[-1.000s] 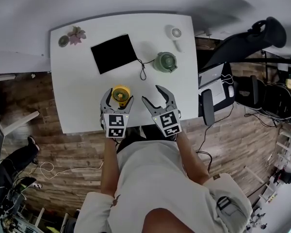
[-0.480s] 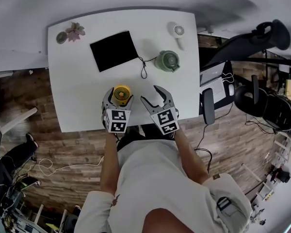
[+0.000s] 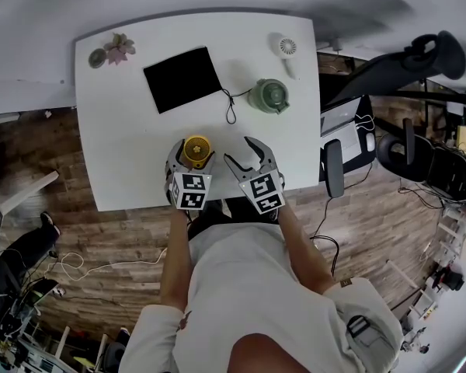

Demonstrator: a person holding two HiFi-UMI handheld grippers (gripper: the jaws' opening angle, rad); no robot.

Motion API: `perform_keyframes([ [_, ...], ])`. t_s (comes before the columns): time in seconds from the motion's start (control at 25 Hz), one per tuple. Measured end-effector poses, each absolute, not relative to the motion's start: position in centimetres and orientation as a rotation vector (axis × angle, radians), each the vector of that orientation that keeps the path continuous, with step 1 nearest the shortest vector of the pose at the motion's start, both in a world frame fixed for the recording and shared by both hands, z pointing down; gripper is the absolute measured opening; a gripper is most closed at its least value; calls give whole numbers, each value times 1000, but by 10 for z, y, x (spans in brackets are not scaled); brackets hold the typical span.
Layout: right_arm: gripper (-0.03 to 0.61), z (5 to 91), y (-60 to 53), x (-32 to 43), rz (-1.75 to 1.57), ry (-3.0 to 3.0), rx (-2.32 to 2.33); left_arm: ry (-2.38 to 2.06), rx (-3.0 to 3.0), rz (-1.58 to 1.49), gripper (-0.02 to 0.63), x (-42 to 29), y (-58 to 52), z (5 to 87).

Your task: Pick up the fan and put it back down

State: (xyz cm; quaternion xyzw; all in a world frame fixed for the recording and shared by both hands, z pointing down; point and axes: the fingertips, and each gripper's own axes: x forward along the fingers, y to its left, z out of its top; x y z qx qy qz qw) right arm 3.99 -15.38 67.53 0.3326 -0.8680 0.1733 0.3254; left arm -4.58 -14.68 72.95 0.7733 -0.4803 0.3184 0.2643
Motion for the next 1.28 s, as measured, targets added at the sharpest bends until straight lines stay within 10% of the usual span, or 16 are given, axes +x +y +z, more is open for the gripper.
perform_keyframes([
  [1.28, 281, 606, -141, 38, 258, -2355, 1069, -1472, 2258, 680, 396, -58, -141, 646],
])
